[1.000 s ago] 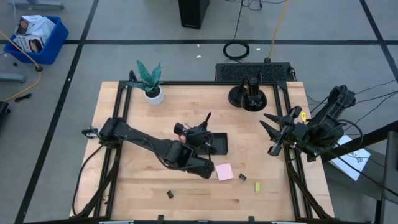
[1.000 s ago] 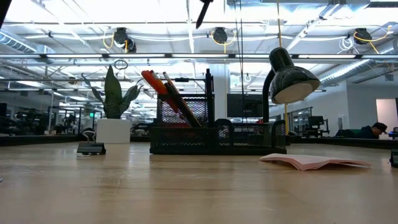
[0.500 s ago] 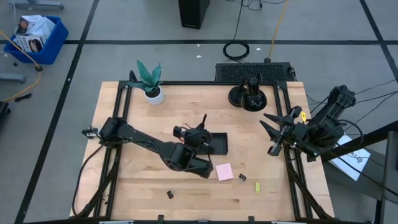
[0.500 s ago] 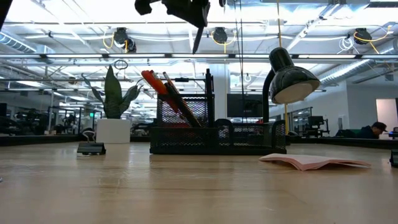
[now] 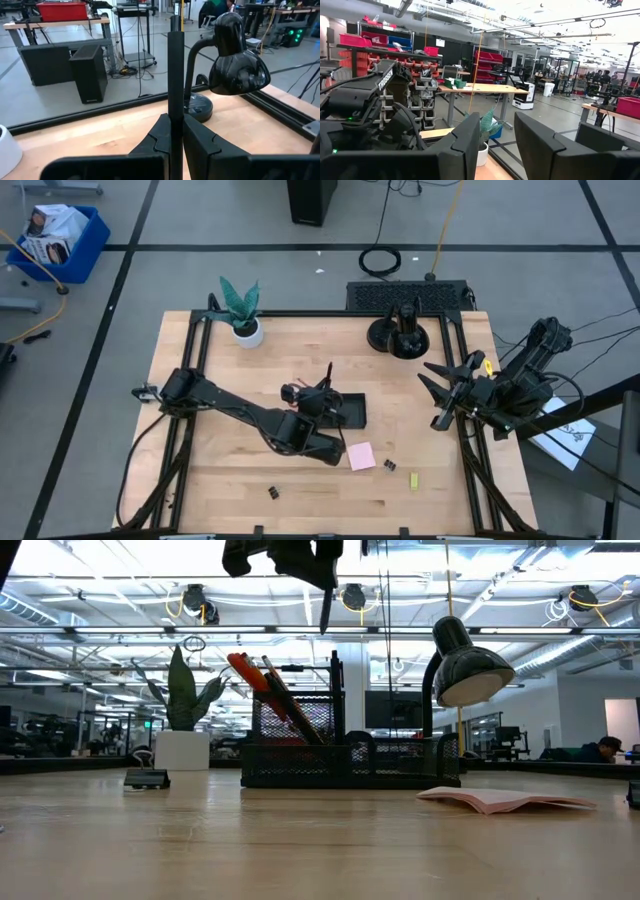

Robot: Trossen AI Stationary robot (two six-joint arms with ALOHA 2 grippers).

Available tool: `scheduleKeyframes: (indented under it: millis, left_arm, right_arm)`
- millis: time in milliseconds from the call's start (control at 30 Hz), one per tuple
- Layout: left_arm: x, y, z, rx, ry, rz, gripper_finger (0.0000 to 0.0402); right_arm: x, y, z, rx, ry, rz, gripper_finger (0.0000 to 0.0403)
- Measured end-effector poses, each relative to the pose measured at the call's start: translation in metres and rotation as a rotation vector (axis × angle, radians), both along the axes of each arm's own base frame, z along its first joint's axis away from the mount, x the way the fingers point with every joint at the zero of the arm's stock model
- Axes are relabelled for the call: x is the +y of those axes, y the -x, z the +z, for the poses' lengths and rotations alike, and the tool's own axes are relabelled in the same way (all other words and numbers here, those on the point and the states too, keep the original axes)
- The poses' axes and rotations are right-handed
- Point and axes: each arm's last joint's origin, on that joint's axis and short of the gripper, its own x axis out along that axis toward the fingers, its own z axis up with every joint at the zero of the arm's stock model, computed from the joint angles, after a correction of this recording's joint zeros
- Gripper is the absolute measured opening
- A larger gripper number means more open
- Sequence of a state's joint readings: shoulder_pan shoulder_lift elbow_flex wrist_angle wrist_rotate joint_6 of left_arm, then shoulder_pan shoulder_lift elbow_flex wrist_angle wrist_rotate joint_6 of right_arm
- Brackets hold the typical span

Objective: Pick and place office supplies into organizer
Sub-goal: Put the black pen into the desk organizer

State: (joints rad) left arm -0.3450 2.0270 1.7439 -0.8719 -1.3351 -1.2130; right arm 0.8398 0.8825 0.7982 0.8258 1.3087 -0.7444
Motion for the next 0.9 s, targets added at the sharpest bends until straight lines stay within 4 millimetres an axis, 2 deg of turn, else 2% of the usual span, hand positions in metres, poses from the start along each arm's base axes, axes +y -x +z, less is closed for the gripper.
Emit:
scheduleKeyframes:
  millis: [500,900]
  left_arm:
    - [0.017,-0.005,-0.001,0.050,0.001,0.021,0.0026]
    - [0.019,-0.012,-0.018,0.061,0.015,0.035,0.0026]
  right_arm:
    - [0.000,0.000,0.000,0.000,0.000,0.000,0.0116]
    - [0.000,0.000,0.000,0.001,0.000,-0.001,0.0116]
